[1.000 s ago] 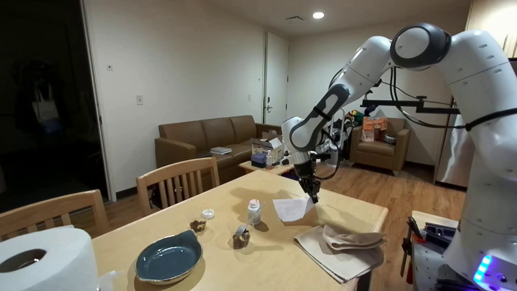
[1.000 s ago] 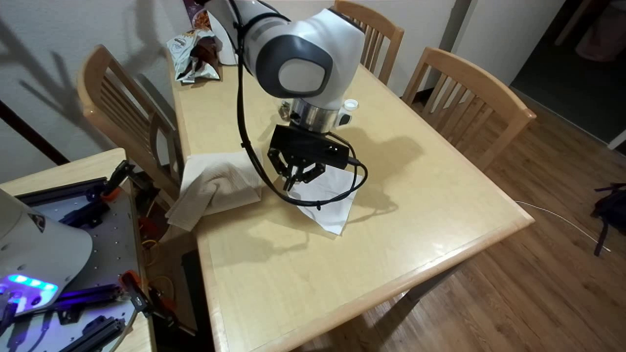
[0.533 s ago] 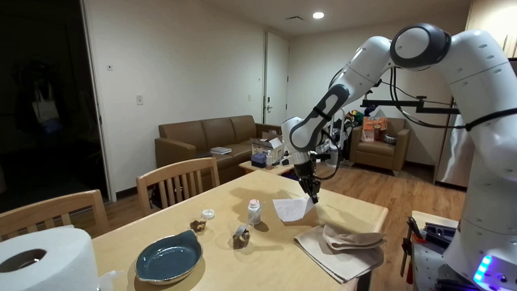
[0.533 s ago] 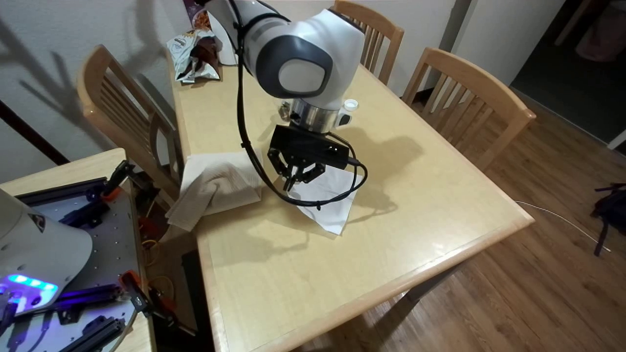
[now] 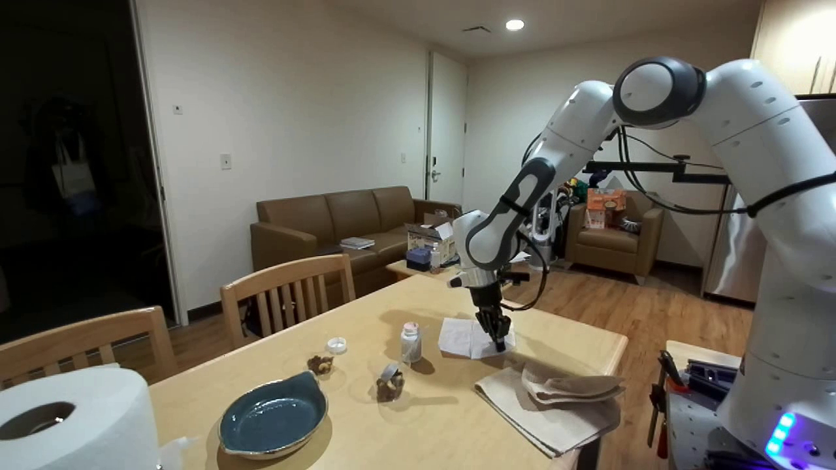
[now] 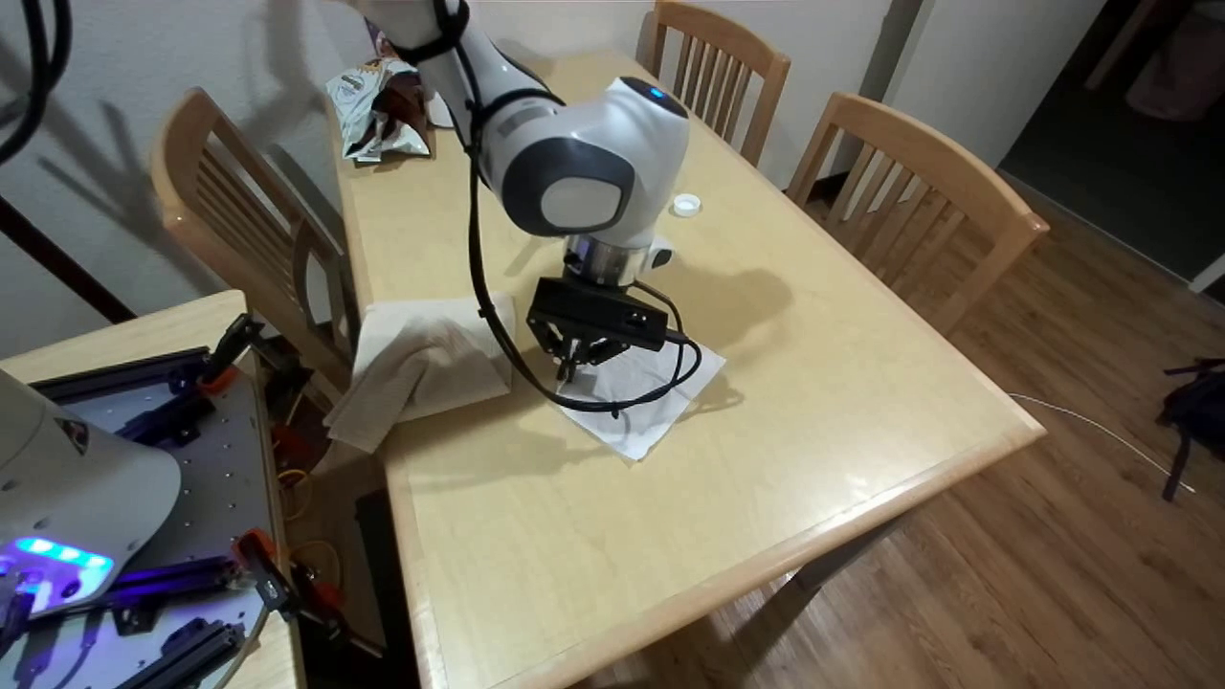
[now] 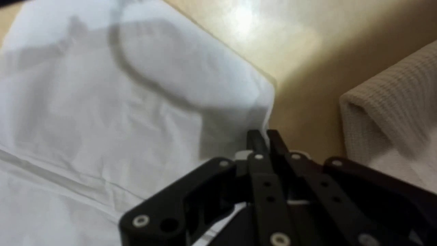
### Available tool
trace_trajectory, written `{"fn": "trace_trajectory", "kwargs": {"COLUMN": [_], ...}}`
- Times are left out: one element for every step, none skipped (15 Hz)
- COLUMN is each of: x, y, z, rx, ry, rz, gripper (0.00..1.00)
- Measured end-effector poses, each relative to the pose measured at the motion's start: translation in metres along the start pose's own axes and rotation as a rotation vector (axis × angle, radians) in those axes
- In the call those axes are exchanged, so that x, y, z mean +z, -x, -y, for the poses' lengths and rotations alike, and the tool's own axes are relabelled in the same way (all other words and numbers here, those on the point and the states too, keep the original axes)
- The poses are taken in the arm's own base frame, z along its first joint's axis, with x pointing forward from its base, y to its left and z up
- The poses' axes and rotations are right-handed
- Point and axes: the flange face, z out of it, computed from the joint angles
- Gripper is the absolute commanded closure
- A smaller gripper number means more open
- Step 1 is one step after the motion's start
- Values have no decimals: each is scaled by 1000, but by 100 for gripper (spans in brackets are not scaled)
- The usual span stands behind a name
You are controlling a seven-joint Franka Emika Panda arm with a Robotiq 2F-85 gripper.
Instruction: Unfold tissue square on the right side of the table
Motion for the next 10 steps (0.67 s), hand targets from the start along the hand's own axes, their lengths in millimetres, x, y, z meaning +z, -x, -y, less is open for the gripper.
{"fn": "trace_trajectory", "kwargs": {"x": [3, 4, 5, 5, 4, 4, 4, 4, 3, 1], "y": [-4, -7, -9, -11, -13, -15, -17, -18, -19, -21], "z": [-1, 0, 1, 3, 4, 5, 6, 7, 7, 7], "rx": [2, 3, 5, 6, 9, 11, 10, 9, 9, 10], "ry": [7, 6, 5, 4, 3, 3, 3, 3, 5, 10], "rz": [-8, -10, -12, -14, -15, -16, -17, -17, -19, -21], "gripper": [54, 49, 42, 36, 28, 23, 15, 9, 2, 1]}}
